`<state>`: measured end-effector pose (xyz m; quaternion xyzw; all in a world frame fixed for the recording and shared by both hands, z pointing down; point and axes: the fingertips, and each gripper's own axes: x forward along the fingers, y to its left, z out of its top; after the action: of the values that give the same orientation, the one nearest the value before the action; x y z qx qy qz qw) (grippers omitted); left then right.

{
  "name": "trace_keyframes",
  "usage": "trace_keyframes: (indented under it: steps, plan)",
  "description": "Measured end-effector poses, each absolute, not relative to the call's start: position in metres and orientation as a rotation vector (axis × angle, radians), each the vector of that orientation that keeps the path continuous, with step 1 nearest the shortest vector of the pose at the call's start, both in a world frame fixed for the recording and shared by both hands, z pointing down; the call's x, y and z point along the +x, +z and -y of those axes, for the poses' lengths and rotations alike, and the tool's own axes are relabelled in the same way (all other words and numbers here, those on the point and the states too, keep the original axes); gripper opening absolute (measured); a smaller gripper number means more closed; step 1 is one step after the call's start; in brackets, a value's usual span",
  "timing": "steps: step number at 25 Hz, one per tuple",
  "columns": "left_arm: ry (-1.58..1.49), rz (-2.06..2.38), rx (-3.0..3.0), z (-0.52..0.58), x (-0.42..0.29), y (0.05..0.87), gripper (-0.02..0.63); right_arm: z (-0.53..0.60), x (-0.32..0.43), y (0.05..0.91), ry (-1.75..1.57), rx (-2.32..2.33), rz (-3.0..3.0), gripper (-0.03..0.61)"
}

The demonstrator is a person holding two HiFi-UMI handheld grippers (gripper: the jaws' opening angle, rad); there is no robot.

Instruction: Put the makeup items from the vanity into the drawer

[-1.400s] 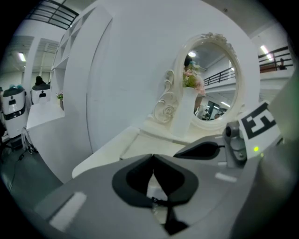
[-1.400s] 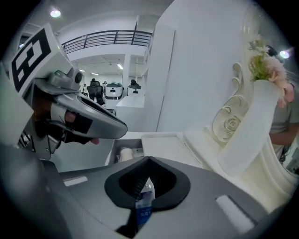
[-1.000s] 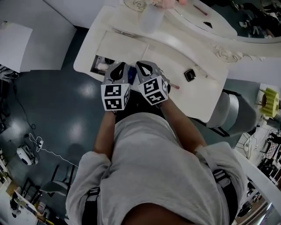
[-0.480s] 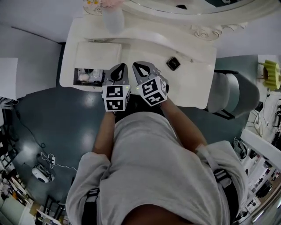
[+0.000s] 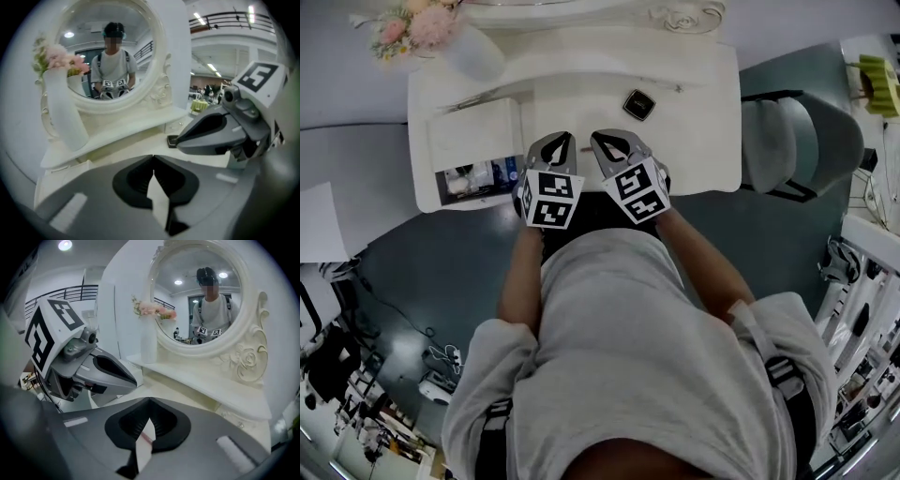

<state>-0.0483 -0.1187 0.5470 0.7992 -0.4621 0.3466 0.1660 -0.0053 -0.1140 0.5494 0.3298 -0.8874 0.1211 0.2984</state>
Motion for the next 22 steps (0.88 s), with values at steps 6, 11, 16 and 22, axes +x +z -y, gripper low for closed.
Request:
trace_keyframes:
  steps: [6, 11, 16, 22]
  plan:
    - [1.226, 0.941, 2.396, 0.099, -0.006, 0.576, 0.003, 0.100, 0.032, 0.563, 0.444, 0.909, 2.347, -0.002]
    - [1.430, 0.716, 2.438, 0.088, 0.015, 0.598, 0.003, 0.095, 0.059, 0.575, 0.491, 0.923, 2.335, -0.002]
    - [1.630, 0.523, 2.451, 0.085, 0.021, 0.620, 0.005, 0.092, 0.082, 0.579, 0.559, 0.995, 2.313, -0.002]
    - [1.758, 0.292, 2.430, 0.082, 0.037, 0.643, 0.074, 0.090, 0.112, 0.581, 0.610, 1.086, 2.275, -0.002]
